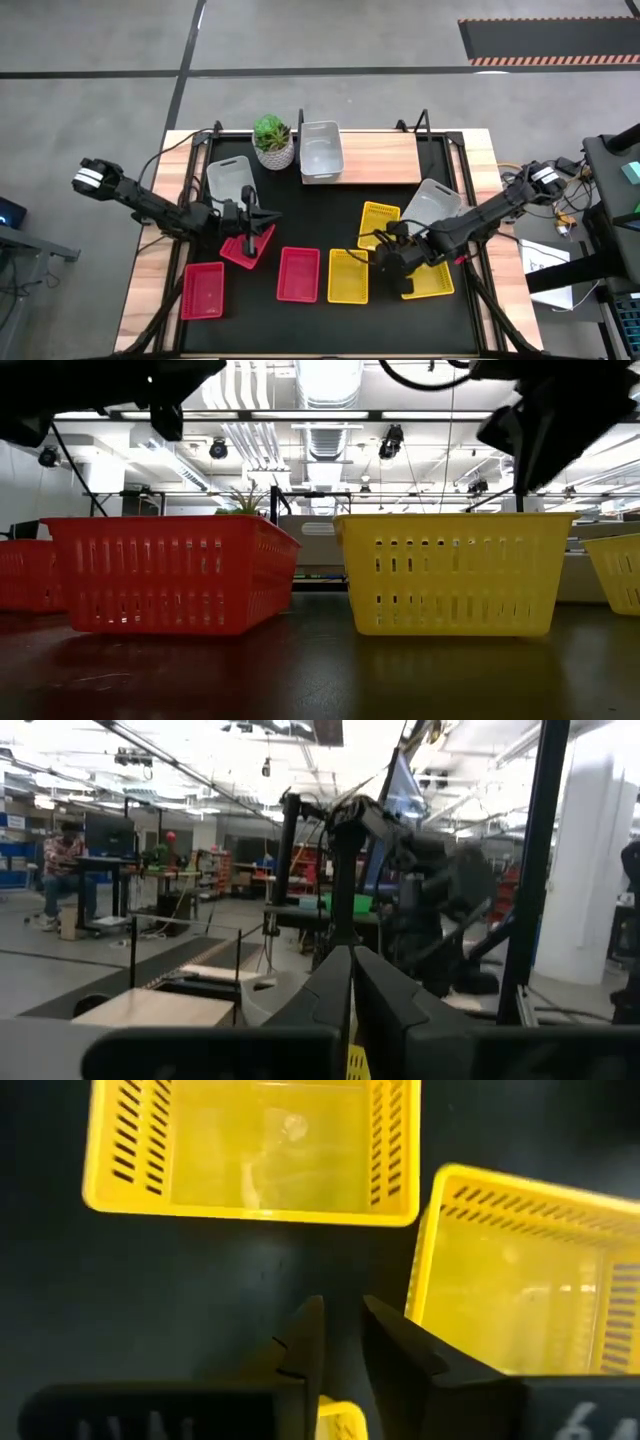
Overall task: Stack baskets on shelf by color
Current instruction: Put the top yellow bin on the shelf
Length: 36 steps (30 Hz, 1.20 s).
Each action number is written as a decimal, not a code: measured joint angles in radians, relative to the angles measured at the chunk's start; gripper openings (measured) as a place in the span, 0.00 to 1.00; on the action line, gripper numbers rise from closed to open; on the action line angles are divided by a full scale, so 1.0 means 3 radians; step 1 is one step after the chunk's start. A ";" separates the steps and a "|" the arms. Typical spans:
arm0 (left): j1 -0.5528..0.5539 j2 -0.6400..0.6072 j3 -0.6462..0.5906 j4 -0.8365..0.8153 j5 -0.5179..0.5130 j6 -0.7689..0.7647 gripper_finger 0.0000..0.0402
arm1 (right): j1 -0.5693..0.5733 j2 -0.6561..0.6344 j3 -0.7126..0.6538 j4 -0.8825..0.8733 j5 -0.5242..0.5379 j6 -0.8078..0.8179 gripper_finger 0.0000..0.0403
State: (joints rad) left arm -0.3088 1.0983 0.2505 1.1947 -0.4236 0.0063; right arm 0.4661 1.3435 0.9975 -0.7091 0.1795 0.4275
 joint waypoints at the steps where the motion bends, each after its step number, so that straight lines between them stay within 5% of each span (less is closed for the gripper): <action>1: 0.0000 -0.0018 0.0025 0.0000 0.0000 0.0014 0.00 | 0.0014 -0.0004 -0.0002 -0.0010 0.0013 0.0081 0.19; 10: 0.0000 -0.0256 0.0171 0.0000 0.0000 0.0198 0.00 | 0.0047 -0.0018 0.0277 -0.0310 -0.0020 0.0517 0.30; 20: 0.0000 -0.0329 0.0112 -0.0007 0.0000 0.0205 0.00 | 0.0395 -0.0013 0.0005 0.0309 0.0893 0.0523 0.29; 36: 0.0000 -0.0266 0.0110 -0.0003 0.0000 0.0318 0.00 | 0.0066 0.0134 0.0300 -0.0003 0.0534 0.0414 0.29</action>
State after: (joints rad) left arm -0.3088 1.0183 0.2836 1.1937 -0.4236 0.1017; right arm 0.4859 1.3838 1.0874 -0.7100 0.3397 0.5518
